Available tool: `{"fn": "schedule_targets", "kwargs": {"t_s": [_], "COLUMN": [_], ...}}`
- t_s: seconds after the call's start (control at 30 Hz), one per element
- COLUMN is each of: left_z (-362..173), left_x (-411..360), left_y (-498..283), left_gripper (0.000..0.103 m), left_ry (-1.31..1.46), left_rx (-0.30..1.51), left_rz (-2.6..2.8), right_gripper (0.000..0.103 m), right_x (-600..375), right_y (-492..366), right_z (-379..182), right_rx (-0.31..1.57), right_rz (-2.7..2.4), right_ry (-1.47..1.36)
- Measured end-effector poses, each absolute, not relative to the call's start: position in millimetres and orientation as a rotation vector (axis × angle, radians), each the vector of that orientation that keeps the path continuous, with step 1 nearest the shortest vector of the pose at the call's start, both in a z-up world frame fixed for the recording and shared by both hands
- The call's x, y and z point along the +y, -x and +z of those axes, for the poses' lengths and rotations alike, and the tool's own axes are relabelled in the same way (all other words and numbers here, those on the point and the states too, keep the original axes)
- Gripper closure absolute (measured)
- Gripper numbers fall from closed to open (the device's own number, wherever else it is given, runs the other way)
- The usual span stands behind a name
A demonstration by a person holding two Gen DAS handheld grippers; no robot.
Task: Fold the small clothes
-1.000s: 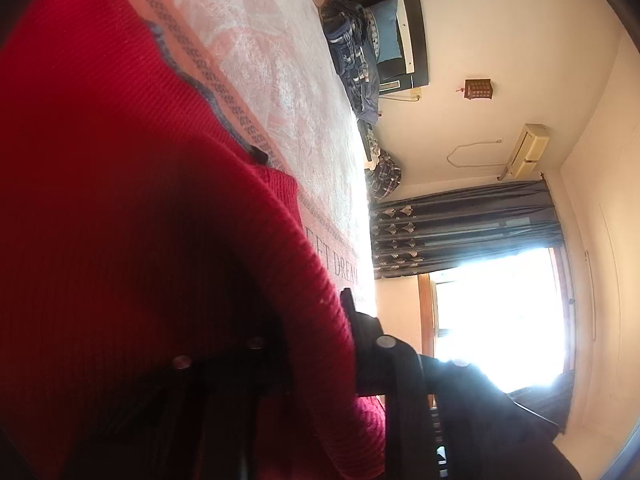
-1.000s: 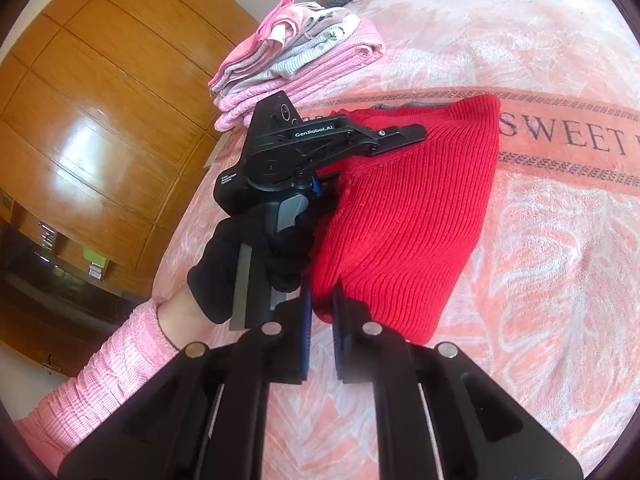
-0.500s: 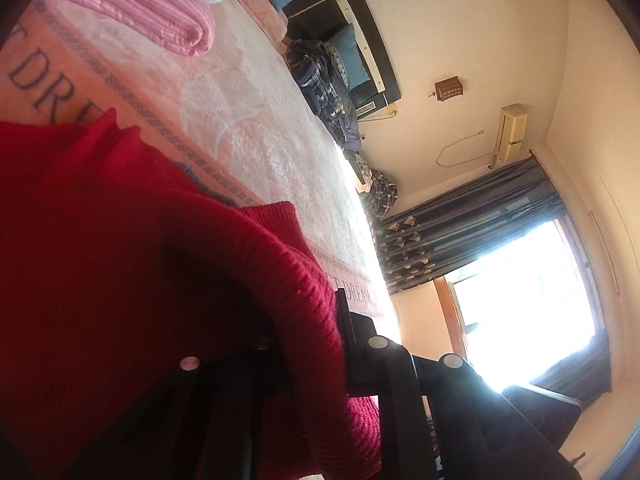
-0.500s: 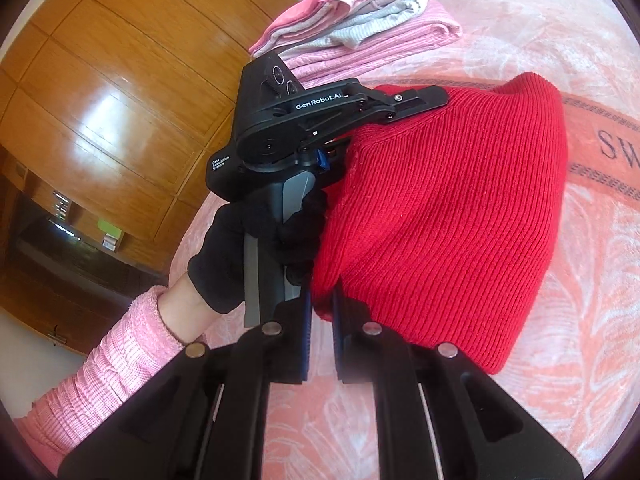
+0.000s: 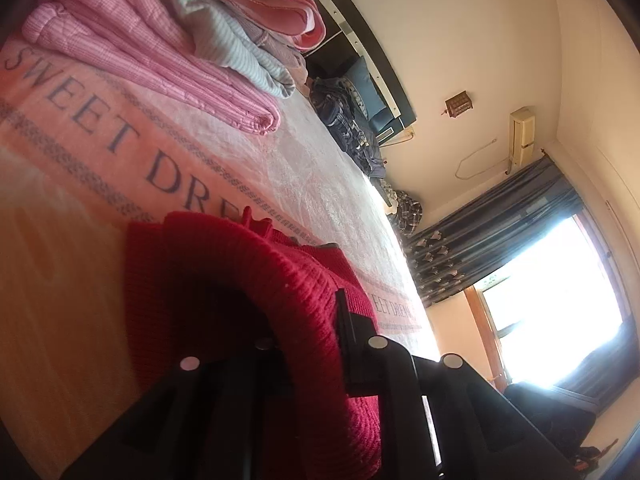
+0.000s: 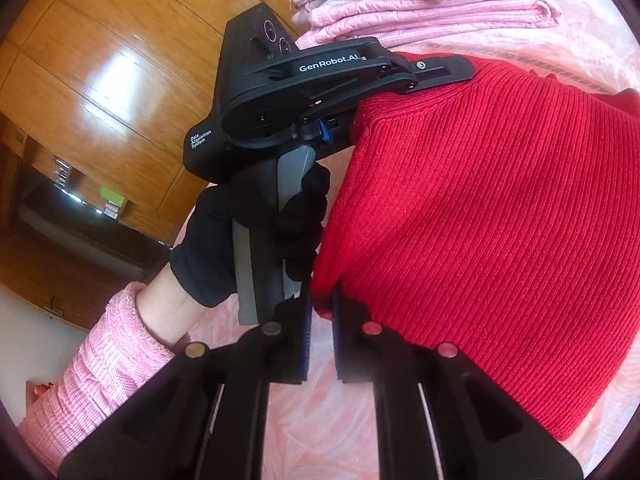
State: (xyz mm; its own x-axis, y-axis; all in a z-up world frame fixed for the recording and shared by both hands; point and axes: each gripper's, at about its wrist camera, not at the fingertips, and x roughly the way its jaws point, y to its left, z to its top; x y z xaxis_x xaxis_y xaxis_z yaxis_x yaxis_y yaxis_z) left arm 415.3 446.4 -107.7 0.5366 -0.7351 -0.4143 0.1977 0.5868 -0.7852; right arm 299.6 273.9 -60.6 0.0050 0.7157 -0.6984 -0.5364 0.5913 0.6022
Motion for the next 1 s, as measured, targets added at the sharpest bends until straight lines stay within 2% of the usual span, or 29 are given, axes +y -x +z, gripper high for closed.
{"fn": "schedule_targets", "kwargs": {"t_s": [0.23, 0.5, 0.57, 0.63, 0.7, 0.73, 0.77, 0.8, 0.9, 1.0], "left_z": [-143.4, -137.4, -138.3, -142.6, -146.1, -146.6, -146.5, -146.1, -145.4, -145.0], "left_x": [471.3, 457.9, 455.0, 454.5, 456.1, 458.1, 459.7, 460.9, 462.0, 456.3], "left_y": [-416.7, -417.0, -421.3, -424.4, -426.3, -426.6, -427.2, -428.3, -430.0, -432.2], "left_gripper": [0.09, 0.089, 0.088, 0.085, 0.083, 0.08, 0.078, 0.072, 0.067, 0.066], "left_ry": [0.752, 0.72, 0.694, 0.665, 0.678, 0.696, 0.71, 0.716, 0.73, 0.71], "left_rx": [0.861, 0.831, 0.838, 0.853, 0.866, 0.863, 0.859, 0.858, 0.861, 0.876], "left_rz": [-0.591, -0.577, -0.54, -0.504, -0.5, -0.507, -0.513, -0.509, -0.493, -0.482], "right_gripper": [0.096, 0.095, 0.087, 0.086, 0.079, 0.068, 0.062, 0.062, 0.06, 0.065], "right_x": [298.0, 271.5, 273.2, 270.0, 251.8, 238.7, 223.4, 207.0, 159.8, 127.1], "right_y": [-298.1, -303.3, -305.8, -308.4, -311.5, -315.2, -317.9, -321.8, -329.9, -332.3], "right_z": [-95.8, -83.3, -97.5, -109.8, -110.9, -108.2, -103.1, -97.9, -91.9, -104.2], "right_rx": [1.274, 1.247, 1.274, 1.293, 1.301, 1.294, 1.273, 1.25, 1.217, 1.261], "right_rz": [0.932, 0.888, 0.911, 0.91, 0.921, 0.902, 0.872, 0.835, 0.682, 0.595], "right_ry": [-0.082, -0.077, -0.138, -0.183, -0.25, -0.267, -0.274, -0.272, -0.273, -0.29]}}
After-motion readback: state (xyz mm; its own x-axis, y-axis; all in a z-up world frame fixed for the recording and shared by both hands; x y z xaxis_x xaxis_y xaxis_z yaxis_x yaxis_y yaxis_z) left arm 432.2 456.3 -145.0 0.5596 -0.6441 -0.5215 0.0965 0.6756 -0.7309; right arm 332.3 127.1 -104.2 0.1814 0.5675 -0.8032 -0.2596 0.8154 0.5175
